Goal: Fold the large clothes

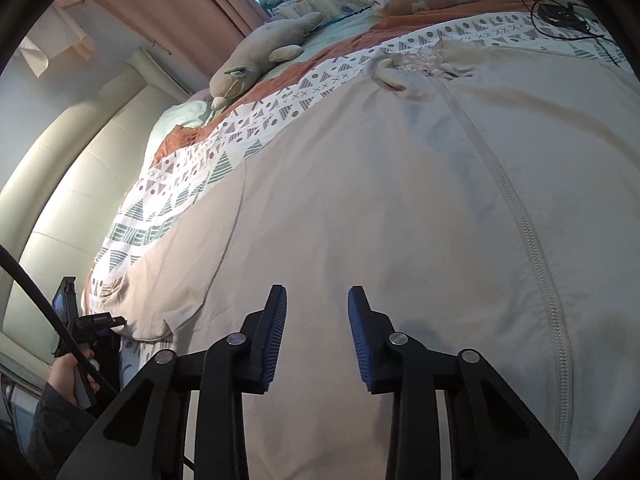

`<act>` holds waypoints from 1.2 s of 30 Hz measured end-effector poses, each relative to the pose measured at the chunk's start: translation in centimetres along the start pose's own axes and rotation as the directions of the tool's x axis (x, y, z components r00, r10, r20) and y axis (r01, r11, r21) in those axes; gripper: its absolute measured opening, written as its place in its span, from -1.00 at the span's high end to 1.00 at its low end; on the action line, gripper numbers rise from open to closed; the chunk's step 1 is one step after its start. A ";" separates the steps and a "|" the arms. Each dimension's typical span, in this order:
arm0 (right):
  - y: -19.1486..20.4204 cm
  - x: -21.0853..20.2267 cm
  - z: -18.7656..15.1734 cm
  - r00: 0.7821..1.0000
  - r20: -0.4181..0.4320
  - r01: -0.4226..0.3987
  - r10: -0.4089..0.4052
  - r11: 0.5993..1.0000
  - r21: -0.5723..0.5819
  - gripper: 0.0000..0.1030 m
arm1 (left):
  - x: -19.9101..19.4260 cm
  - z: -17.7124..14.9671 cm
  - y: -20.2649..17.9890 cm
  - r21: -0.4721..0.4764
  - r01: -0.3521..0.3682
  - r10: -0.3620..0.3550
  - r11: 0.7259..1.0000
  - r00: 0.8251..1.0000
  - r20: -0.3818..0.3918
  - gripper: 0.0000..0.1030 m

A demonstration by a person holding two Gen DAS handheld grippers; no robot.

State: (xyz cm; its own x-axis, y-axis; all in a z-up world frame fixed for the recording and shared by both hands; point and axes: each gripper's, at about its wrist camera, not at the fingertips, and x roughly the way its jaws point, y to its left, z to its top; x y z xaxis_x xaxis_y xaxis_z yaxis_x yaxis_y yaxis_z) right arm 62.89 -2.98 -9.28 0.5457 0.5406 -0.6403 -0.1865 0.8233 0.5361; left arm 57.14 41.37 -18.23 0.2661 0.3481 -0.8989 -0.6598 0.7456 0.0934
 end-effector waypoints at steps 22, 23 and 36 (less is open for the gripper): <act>7.1 10.9 0.0 0.962 -0.204 -0.203 0.181 0.975 -0.089 0.64 | -20.7 0.6 -6.1 0.297 0.207 -0.313 0.932 0.871 0.378 0.89; 7.5 11.6 0.0 0.960 -0.216 -0.204 0.180 0.974 -0.095 0.66 | -21.7 0.3 -6.8 0.317 0.209 -0.328 0.925 0.860 0.390 0.89; 6.7 18.8 -0.9 0.865 -0.328 -0.367 0.380 0.924 0.104 0.75 | -26.9 -3.4 -13.9 0.471 0.277 -0.475 0.838 0.796 0.376 0.89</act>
State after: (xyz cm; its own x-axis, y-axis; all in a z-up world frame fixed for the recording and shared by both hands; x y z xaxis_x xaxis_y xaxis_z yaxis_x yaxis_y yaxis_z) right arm 71.21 12.85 -18.26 0.1333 0.8373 -0.5302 -0.2874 0.5447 0.7879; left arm 56.79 19.70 3.21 0.7892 0.1369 -0.5986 -0.1480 0.9885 0.0310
